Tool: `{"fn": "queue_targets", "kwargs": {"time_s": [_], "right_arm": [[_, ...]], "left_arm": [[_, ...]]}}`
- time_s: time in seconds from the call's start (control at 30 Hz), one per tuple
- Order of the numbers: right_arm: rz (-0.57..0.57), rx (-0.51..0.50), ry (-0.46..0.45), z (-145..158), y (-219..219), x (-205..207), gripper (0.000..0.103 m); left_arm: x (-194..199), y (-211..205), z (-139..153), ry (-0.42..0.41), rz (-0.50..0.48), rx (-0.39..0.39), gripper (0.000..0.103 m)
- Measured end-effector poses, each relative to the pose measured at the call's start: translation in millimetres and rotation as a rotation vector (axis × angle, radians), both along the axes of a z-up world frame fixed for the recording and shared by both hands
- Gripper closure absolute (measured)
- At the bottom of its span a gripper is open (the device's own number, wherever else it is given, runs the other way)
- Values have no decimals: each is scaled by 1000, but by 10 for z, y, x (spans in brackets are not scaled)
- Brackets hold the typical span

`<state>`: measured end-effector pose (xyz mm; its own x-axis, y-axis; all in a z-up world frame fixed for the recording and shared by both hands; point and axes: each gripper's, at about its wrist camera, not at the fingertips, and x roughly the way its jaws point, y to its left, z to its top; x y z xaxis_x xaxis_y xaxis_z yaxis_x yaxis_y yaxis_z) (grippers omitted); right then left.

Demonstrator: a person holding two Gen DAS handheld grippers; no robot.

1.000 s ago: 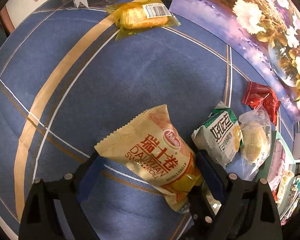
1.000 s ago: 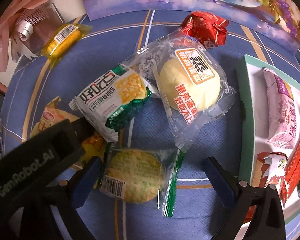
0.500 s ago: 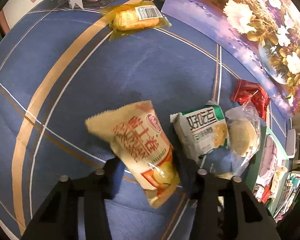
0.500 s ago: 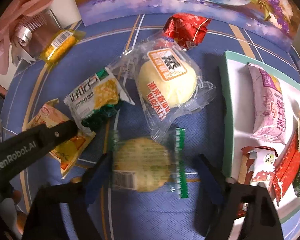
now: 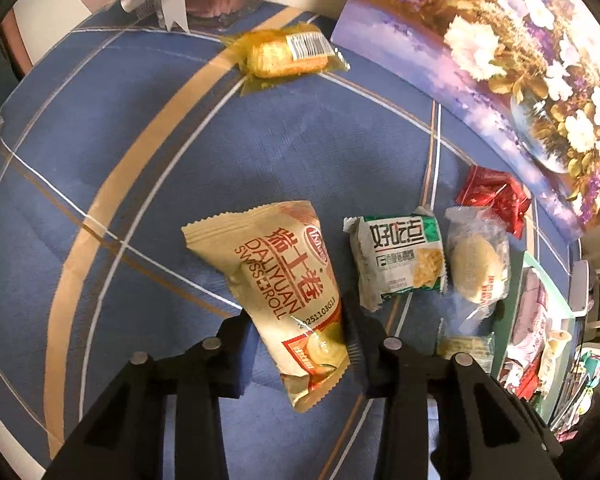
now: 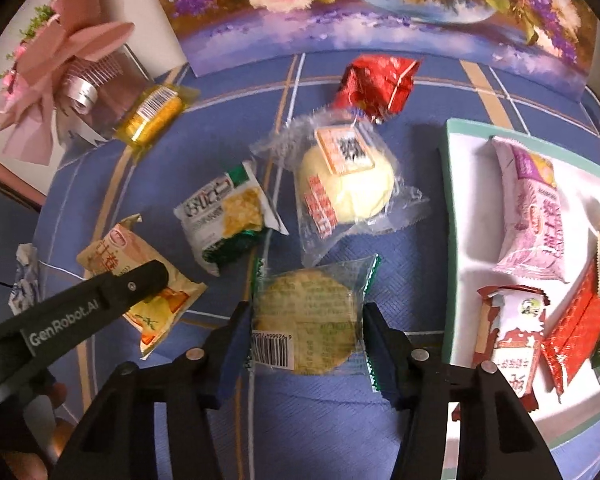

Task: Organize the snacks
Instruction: 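Carry both packets into the white tray and open both tools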

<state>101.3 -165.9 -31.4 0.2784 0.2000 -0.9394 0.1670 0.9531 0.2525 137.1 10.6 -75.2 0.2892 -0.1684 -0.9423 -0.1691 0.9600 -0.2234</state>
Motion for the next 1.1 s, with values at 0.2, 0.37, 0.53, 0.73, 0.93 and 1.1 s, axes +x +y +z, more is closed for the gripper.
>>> {"fn": "queue_targets", "kwargs": {"time_s": [0.2,0.37,0.53,0.73,0.93,1.1], "right_arm": [[-16,7,-64,311,-98,-115,45],[-43,-3,-86,431,-195,-151,45],[-99,0,-96,433,-344,-71,45],[-228,-11,-84,423,-845,-182,45],[-376,-26,-64,400,-1469,-392,45],[-494,-24,-40,341,-1940,-599,45]], "left_arm": [[-100,51,299,-67,6,7,62],[-179,0,482,-111,-7,9,62],[-235,-154,639,-145,-40,3,62],[-283,-598,747,-177,-151,-27,62],[-427,-1222,812,-189,-309,-34,62],[-574,-1718,811,-198,-432,-15,62]]}}
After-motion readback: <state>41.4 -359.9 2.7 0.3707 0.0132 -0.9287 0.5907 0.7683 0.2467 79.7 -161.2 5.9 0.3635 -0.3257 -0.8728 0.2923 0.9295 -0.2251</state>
